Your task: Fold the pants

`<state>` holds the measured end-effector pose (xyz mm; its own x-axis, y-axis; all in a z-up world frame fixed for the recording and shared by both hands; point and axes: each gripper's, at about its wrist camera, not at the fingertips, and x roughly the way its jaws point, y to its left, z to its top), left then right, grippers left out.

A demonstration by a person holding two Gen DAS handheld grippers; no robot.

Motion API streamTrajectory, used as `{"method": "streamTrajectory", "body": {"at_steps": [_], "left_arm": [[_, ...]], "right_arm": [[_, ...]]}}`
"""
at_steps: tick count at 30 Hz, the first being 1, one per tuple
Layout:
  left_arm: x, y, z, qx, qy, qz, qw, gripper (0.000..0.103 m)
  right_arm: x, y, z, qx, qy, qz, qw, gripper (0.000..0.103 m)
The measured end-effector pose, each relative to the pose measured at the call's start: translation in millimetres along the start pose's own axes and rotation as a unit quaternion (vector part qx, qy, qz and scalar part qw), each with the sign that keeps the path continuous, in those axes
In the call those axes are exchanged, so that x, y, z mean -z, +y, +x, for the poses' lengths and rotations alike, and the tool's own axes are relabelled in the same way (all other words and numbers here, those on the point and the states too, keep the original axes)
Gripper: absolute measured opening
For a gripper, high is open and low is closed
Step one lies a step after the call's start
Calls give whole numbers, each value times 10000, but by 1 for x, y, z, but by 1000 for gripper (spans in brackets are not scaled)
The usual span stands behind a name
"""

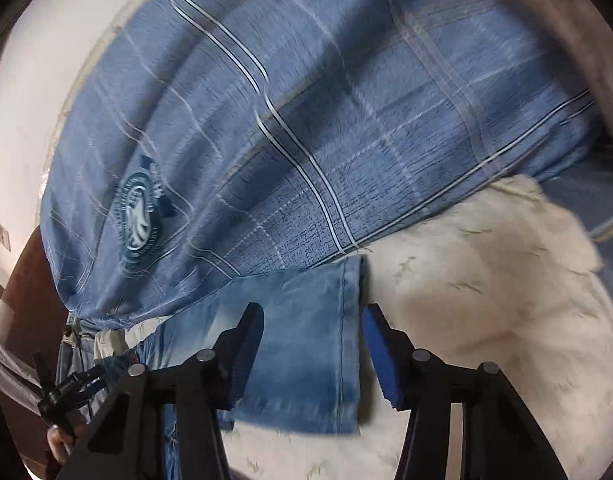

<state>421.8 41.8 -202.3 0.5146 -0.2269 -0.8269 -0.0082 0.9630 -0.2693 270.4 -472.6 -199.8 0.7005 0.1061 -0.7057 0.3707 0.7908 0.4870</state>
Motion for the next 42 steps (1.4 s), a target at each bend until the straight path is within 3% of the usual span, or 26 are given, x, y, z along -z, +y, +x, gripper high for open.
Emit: {"method": "streamTrajectory", "body": {"at_steps": [1,3,4,8,9,11,12,16,22,26,28,32,36,42], "left_arm": [[-2,-1,5,37,33,-9,10000,70],[-6,-2,14,117,156,-16,9998,49],[-8,-4,18,105,191,7,9998,46],[-15,-6,26,34,158,114,9998,18],[-17,-6,27,33,141,105,9998,13],[-18,-4,27,7,97,101,9999,12],[-19,-3,24,15,66,104,9999,12],[-20,-6,2,161,-98,246,9995,11],[-15,-6,-69,770,-562,446,9944,11],[6,-1,-121,1339,-870,538,9857,11],[23,-5,-132,1509,-913,633,9823,11],[71,0,-147,1714,-771,751,9793,11],[132,20,-153,1777,-503,745,9800,11],[212,60,-145,1826,11,353,9825,14]], "right_arm": [[-5,-1,12,104,47,-12,9999,54],[-12,-5,31,177,95,19,9998,54],[-16,-7,43,213,130,69,9997,54],[-24,-8,77,518,174,84,9985,54],[-23,-5,85,524,248,10,9983,49],[-19,11,98,1039,315,-528,9927,20],[-16,18,100,1197,298,-736,9896,17],[-13,34,69,1268,-259,-947,9871,12],[-15,54,-31,1256,-1295,-1162,9767,10],[-16,44,-98,1288,-1892,-1090,9673,10],[-4,32,-122,1372,-1889,-1075,9664,10],[40,2,-139,1555,-1457,-1035,9715,10],[104,-33,-172,1456,-1333,-797,9771,10],[192,-67,-217,1251,-1220,-514,9833,10]]}}
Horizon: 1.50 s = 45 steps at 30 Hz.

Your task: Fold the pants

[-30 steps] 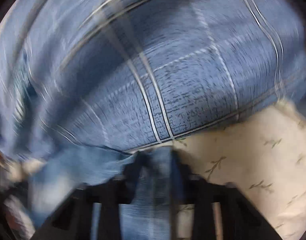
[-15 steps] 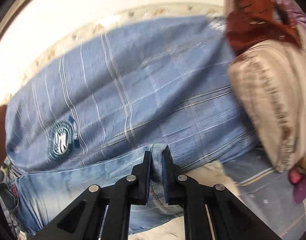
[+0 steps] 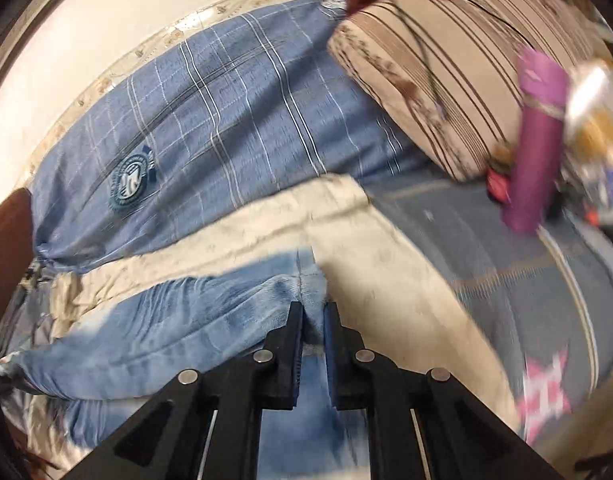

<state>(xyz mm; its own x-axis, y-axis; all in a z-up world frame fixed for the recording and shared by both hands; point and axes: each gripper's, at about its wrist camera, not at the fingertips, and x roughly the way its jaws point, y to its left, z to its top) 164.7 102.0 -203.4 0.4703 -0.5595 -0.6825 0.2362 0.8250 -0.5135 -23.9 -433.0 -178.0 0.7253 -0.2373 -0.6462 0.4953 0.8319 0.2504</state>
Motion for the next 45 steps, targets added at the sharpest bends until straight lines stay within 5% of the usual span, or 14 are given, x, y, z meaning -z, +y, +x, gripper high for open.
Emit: {"method": "streamTrajectory", "body": {"at_steps": [6,13,18,23,25,27,28,36,39,45], "left_arm": [[38,10,5,-121,-46,-95,9999,15],[46,14,-10,-170,34,62,9998,28],[60,13,-38,-477,9,349,9982,32],[57,-12,-71,-609,-419,731,9946,33],[51,-38,-78,-458,-606,1044,9916,44],[46,-60,-72,-354,-720,1242,9890,68],[43,-68,-66,-300,-743,1275,9886,70],[35,-94,44,-272,145,1259,9916,70],[50,-82,60,-536,484,1196,9902,70],[87,-64,61,-782,774,1413,9838,64]], "right_arm": [[55,-13,-16,-120,319,209,9992,10],[89,-42,-9,-286,1546,619,9856,14],[72,-53,-48,-496,1136,383,9915,14],[33,-10,-47,-733,737,74,9946,14],[25,12,-28,-681,852,-71,9940,14],[24,30,-12,-736,954,-172,9926,14],[25,40,-2,-738,1027,-236,9917,14],[59,24,41,3,1558,-275,9874,14],[75,5,38,-165,1712,-187,9849,12],[99,-4,26,-461,1322,-486,9890,12]]}}
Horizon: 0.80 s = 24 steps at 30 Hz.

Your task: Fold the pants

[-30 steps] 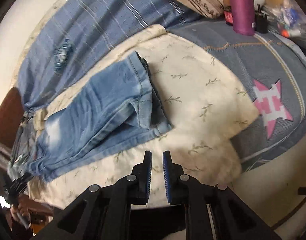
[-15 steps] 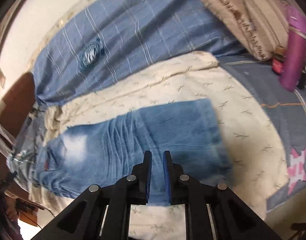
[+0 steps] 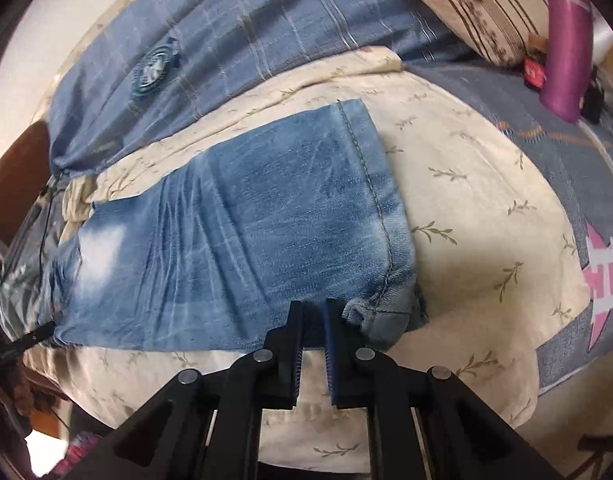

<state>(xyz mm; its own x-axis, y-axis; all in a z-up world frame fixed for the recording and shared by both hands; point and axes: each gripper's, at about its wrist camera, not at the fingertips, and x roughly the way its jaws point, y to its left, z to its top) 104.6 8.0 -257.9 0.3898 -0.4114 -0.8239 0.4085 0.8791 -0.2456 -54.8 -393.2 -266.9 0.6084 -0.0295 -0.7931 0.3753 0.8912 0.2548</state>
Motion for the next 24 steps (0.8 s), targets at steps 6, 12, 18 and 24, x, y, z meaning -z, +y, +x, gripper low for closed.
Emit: {"method": "streamTrajectory", "body": {"at_steps": [6,12,18,24], "left_arm": [[-6,-1,-17,186,-84,-182,9996,64],[-22,-25,-51,160,-775,157,9967,65],[-19,3,-29,-189,-447,-321,9983,65],[-12,34,-12,-349,-262,-770,9961,65]], "right_arm": [[-16,10,-6,144,317,-219,9992,12],[-67,20,-29,174,-352,-274,9989,12],[-105,22,26,445,-31,-2,9990,12],[-120,2,66,537,465,876,9936,12]]}}
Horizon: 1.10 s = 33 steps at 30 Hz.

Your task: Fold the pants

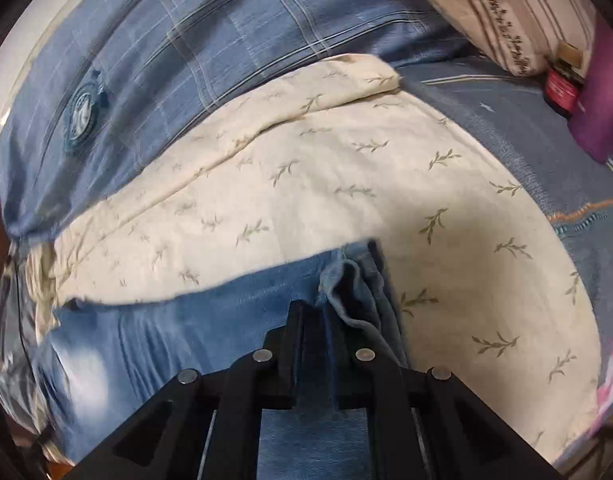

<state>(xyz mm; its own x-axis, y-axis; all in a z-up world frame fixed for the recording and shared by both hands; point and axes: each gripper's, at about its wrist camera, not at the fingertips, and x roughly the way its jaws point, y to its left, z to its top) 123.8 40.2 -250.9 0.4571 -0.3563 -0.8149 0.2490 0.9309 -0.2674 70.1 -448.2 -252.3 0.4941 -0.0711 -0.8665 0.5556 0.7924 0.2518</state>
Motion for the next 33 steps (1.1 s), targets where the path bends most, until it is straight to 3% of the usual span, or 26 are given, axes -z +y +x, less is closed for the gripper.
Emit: {"method": "streamTrajectory", "body": {"at_steps": [2,6,12,17,23,29,33], "left_arm": [[-1,1,0,46,-26,-7,10000,65],[0,0,-2,119,-91,42,9999,66],[5,-1,-5,77,-101,138,9998,66],[8,3,-5,-116,-88,247,9996,66],[9,5,0,-173,-12,359,9992,66],[12,0,2,-332,54,534,9980,66],[12,-2,-9,-320,83,410,9986,66]], "right_arm": [[-3,18,-12,69,-171,-160,9997,14],[2,99,-37,-1051,-389,-1013,9885,15],[31,237,-7,-1859,180,-2212,9572,15],[67,303,33,-1764,581,-2644,9463,15],[68,320,93,-1137,1019,-2574,9542,14],[52,328,108,-1079,974,-2339,9613,13],[51,321,95,-1408,829,-1940,9673,13]]}}
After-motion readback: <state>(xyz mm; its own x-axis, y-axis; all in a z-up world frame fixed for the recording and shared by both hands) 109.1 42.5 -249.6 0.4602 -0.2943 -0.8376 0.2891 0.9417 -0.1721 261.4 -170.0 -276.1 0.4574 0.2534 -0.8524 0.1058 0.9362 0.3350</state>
